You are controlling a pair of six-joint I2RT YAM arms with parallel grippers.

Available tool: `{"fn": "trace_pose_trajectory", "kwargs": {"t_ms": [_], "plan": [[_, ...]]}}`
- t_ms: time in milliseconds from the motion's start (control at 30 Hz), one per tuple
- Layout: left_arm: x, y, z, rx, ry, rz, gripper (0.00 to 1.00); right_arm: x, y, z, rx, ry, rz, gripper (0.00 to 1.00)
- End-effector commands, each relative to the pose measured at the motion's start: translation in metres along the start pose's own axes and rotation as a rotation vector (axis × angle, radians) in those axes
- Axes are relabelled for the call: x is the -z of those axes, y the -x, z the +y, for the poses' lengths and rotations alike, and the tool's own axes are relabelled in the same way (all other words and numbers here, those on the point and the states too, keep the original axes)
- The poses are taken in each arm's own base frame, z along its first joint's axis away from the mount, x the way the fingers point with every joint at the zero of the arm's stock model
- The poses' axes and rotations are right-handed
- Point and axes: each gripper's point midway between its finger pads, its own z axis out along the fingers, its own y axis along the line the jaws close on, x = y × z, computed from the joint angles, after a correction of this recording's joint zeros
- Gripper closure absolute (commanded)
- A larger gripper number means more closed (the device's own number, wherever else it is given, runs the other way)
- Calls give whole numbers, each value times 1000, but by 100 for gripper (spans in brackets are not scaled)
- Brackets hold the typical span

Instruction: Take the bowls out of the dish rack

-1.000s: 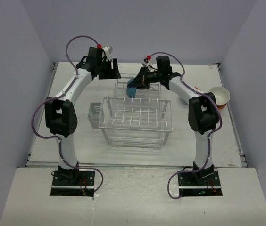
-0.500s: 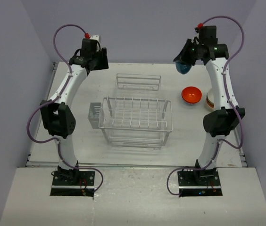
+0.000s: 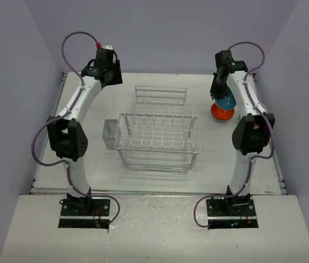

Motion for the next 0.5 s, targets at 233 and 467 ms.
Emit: {"fn": "trace_pose_trajectory", "kwargs": {"t_ms": [233,467], "plan": [[18,10,8,20,27,-39,34,-29,-15,-19,40,-108,41,100],[17,10,4,20,6,-34,34,-49,-19,-15,50,-108,70,100]]}}
